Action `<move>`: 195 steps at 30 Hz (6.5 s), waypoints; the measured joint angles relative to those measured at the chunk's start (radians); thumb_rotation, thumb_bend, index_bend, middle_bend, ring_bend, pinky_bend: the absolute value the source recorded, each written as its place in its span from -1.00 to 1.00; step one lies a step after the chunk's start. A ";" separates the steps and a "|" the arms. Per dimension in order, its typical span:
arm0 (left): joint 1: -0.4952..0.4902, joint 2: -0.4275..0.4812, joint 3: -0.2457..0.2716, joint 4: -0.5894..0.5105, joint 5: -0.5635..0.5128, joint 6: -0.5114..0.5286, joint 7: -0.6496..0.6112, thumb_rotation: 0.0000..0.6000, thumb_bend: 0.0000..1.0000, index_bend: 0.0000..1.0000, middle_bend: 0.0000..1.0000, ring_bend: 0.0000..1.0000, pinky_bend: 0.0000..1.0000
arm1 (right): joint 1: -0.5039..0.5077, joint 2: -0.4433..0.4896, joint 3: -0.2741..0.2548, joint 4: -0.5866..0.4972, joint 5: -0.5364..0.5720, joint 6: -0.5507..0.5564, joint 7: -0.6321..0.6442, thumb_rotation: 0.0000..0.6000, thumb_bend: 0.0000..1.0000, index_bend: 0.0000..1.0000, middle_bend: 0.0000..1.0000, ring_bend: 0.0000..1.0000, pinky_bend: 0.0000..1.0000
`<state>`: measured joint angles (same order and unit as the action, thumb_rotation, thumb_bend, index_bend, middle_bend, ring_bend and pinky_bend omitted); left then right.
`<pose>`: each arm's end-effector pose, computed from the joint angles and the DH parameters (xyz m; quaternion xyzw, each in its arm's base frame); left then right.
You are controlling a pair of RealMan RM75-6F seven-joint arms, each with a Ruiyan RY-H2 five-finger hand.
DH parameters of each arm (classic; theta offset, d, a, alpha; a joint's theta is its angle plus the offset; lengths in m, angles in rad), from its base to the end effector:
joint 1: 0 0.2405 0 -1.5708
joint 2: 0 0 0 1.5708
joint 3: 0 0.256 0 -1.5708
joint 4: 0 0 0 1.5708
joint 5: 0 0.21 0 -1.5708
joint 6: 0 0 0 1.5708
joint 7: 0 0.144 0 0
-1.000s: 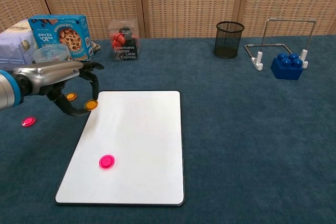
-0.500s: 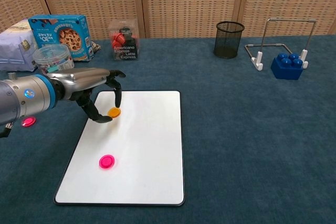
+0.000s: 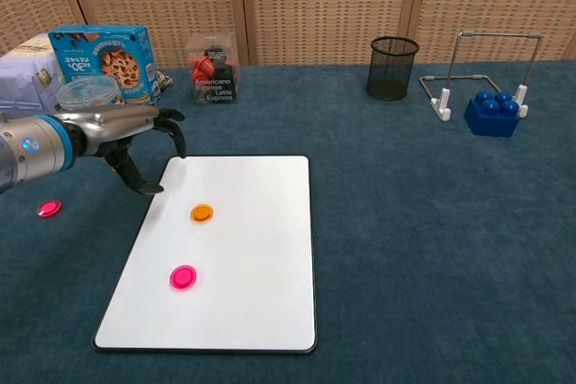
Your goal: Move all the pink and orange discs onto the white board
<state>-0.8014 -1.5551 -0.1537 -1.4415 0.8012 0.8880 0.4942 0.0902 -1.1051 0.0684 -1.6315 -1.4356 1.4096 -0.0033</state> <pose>-0.1730 0.3560 -0.0263 -0.7368 -0.4295 -0.2744 0.4444 -0.3182 -0.1859 0.1578 0.5853 -0.4182 0.3658 0.5905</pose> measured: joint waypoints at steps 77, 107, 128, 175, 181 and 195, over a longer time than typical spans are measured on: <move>-0.013 0.036 -0.004 -0.095 0.299 -0.048 -0.149 1.00 -0.29 0.15 -1.00 -1.00 -1.00 | 0.005 0.015 -0.003 -0.021 0.025 -0.028 -0.002 1.00 -1.00 -1.00 -1.00 -1.00 -1.00; -0.075 -0.108 0.021 0.045 0.178 -0.091 -0.103 1.00 -0.69 -0.29 -1.00 -1.00 -1.00 | 0.007 0.019 -0.004 -0.020 0.025 -0.033 0.007 1.00 -1.00 -1.00 -1.00 -1.00 -1.00; 0.100 0.069 0.113 0.083 0.292 0.011 -0.305 1.00 -0.33 -0.14 -1.00 -1.00 -1.00 | 0.005 0.017 -0.007 -0.022 0.019 -0.027 -0.004 1.00 -1.00 -1.00 -1.00 -1.00 -1.00; 0.255 0.055 0.112 0.331 0.416 -0.038 -0.524 1.00 -0.33 -0.14 -1.00 -1.00 -1.00 | 0.005 0.019 -0.006 -0.027 0.024 -0.032 -0.002 1.00 -1.00 -1.00 -1.00 -1.00 -1.00; 0.255 0.047 0.108 0.334 0.415 -0.047 -0.517 1.00 -0.33 -0.14 -1.00 -1.00 -1.00 | 0.005 0.019 -0.006 -0.027 0.023 -0.031 -0.003 1.00 -1.00 -1.00 -1.00 -1.00 -1.00; 0.260 0.038 0.098 0.346 0.412 -0.059 -0.510 1.00 -0.29 0.10 -1.00 -1.00 -1.00 | 0.006 0.021 -0.007 -0.028 0.024 -0.034 0.003 1.00 -1.00 -1.00 -1.00 -1.00 -1.00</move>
<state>-0.5413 -1.5174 -0.0561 -1.0958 1.2133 0.8291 -0.0158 0.0960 -1.0843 0.0616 -1.6590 -1.4118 1.3758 -0.0006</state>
